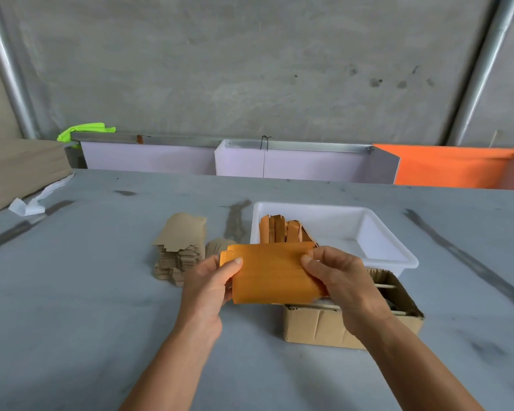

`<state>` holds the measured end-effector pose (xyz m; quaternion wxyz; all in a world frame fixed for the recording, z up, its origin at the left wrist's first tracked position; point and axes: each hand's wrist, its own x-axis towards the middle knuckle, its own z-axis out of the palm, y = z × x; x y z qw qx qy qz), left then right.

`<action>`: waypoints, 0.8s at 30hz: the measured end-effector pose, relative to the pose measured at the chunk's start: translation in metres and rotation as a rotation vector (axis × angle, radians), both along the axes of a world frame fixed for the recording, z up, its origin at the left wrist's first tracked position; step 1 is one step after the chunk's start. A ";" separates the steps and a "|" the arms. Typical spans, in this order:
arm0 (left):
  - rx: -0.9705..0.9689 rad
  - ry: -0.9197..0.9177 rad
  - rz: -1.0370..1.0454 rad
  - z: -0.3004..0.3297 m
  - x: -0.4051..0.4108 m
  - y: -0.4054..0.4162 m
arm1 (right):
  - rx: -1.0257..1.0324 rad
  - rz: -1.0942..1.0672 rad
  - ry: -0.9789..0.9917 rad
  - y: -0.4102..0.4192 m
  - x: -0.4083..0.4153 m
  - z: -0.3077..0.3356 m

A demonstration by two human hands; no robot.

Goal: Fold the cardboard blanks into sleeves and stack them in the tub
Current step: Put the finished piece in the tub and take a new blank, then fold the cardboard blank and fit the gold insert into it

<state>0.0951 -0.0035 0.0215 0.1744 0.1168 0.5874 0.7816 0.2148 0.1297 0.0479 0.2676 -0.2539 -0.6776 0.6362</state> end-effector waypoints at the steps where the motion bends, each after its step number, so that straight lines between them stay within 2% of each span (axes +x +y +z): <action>1: -0.025 0.028 -0.023 0.000 0.002 -0.001 | 0.028 -0.015 -0.001 0.003 0.005 -0.002; 6: -0.068 0.243 -0.145 -0.003 0.015 -0.002 | 0.157 0.002 0.016 0.010 0.034 -0.008; 9: -0.135 0.466 -0.142 -0.009 0.023 -0.001 | 0.271 0.018 0.064 0.012 0.050 -0.013; 11: -0.221 0.681 -0.079 -0.015 0.028 -0.002 | 0.368 -0.019 0.079 0.013 0.061 -0.020; 13: -0.278 0.962 0.017 -0.021 0.034 -0.004 | 0.548 -0.068 0.078 0.014 0.072 -0.027; 15: -0.321 1.272 0.041 -0.028 0.041 -0.006 | 0.834 -0.114 0.096 0.016 0.082 -0.036; 17: -0.366 1.509 0.005 -0.038 0.046 -0.009 | 1.137 -0.078 0.090 0.018 0.091 -0.046; 20: -0.464 1.668 -0.093 -0.048 0.054 -0.011 | 1.348 -0.034 -0.016 0.021 0.104 -0.065; 24: -0.585 1.760 -0.288 -0.055 0.065 -0.013 | 1.504 0.059 -0.188 0.019 0.116 -0.086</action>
